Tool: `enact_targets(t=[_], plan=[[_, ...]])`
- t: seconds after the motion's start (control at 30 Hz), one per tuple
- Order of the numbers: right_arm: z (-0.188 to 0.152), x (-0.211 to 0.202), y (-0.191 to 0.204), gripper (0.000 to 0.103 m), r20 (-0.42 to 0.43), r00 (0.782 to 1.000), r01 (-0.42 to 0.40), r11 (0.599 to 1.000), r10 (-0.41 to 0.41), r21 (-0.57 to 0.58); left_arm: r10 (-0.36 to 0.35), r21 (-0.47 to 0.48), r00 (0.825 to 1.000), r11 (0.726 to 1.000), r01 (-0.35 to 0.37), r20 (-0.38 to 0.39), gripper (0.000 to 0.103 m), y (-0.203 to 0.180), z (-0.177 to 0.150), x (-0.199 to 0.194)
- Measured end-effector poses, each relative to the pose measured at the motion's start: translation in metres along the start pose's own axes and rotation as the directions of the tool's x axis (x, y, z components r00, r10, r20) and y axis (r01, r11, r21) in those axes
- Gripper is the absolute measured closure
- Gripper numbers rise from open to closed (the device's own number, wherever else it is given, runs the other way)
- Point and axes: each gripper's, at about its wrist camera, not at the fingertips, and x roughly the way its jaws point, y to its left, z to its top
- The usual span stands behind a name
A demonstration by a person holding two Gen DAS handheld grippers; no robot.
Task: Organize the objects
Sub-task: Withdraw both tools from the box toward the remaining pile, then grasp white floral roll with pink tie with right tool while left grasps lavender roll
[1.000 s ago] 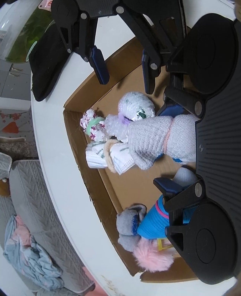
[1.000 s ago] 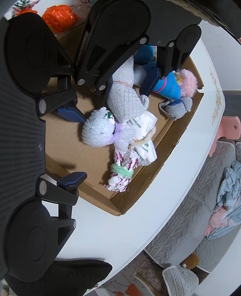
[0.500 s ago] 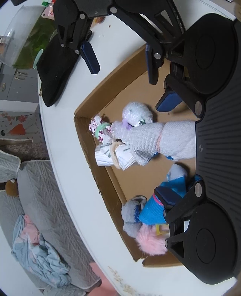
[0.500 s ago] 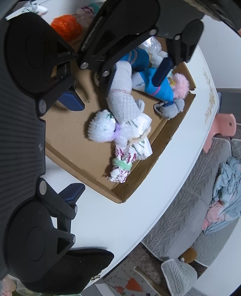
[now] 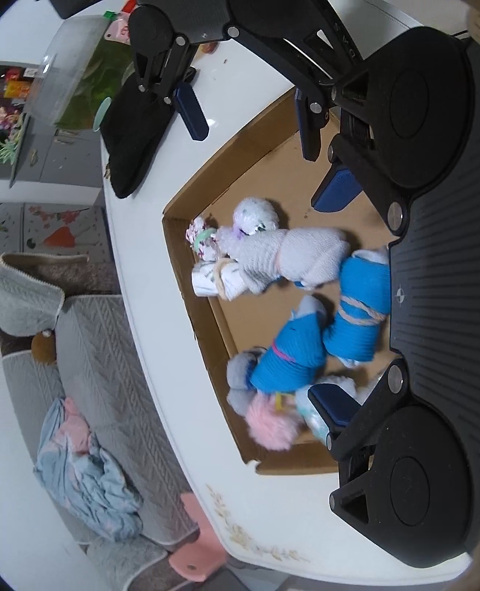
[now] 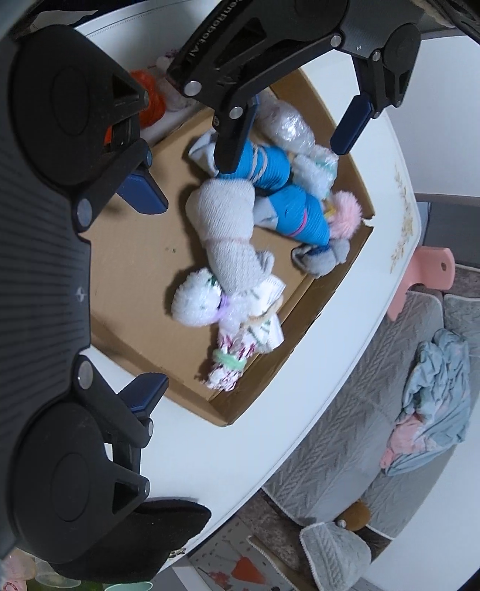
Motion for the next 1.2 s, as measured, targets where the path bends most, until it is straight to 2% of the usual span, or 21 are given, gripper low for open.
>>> enact_targets(t=[0.33, 0.6, 0.83, 1.03, 1.2], plan=[[0.001, -0.011, 0.023, 0.007, 0.038, 0.999, -0.012, 1.0, 0.012, 0.016, 0.041, -0.077, 0.999, 0.996, -0.04, 0.015, 0.002, 0.022, -0.034, -0.02], [-0.012, -0.023, 0.047, 0.004, 0.093, 0.995, -0.035, 0.995, 0.026, 0.096, 0.077, -0.137, 0.996, 0.988, -0.071, 0.04, 0.001, 0.036, -0.071, -0.038], [-0.037, -0.034, 0.07, 0.003, 0.154, 0.987, -0.069, 0.978, 0.039, 0.196, 0.133, -0.19, 0.989, 0.975, -0.119, 0.064, 0.001, 0.05, -0.113, -0.051], [-0.072, -0.043, 0.096, 0.002, 0.223, 0.975, -0.08, 0.951, 0.012, 0.297, 0.192, -0.267, 0.978, 0.95, -0.163, 0.085, 0.001, 0.061, -0.159, -0.062], [-0.096, -0.036, 0.127, 0.003, 0.265, 0.963, -0.042, 0.952, -0.043, 0.305, 0.231, -0.273, 0.962, 0.944, -0.186, 0.143, 0.001, 0.054, -0.186, -0.064]])
